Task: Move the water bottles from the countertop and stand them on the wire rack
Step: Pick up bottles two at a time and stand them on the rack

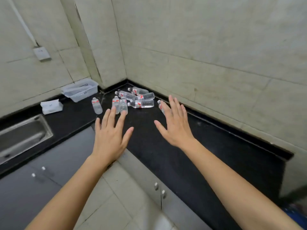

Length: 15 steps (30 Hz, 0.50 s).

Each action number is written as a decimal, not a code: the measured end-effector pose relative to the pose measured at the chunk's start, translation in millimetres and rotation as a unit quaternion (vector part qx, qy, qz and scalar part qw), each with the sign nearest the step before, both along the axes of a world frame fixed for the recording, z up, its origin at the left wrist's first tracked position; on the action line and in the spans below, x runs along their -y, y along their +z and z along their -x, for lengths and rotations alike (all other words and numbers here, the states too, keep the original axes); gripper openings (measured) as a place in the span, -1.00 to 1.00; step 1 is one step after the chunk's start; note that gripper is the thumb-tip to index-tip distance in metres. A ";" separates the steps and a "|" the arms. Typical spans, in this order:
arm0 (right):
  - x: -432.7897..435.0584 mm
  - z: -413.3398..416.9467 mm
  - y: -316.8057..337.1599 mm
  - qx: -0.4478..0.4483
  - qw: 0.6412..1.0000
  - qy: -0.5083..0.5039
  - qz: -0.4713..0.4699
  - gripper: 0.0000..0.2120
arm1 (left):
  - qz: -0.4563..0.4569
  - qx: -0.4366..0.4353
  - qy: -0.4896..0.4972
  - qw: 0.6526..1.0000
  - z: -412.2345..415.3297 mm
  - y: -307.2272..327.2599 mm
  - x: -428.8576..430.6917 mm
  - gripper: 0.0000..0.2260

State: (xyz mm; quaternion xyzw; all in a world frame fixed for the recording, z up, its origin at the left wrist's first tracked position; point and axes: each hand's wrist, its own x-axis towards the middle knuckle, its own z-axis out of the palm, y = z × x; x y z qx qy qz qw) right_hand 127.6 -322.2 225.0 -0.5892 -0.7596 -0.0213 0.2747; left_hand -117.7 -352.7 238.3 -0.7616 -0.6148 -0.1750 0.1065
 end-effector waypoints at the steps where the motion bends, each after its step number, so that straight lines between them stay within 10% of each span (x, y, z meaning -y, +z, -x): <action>1: -13.9 5.7 -3.6 -0.002 1.000 -0.004 0.009 -0.31 | 0.005 0.012 0.006 1.000 8.4 -3.0 -11.2 -0.38; 15: -277.3 65.0 -73.2 -0.054 0.991 -0.043 0.110 -0.29 | 0.115 0.003 0.032 0.993 78.8 -40.4 -273.3 -0.29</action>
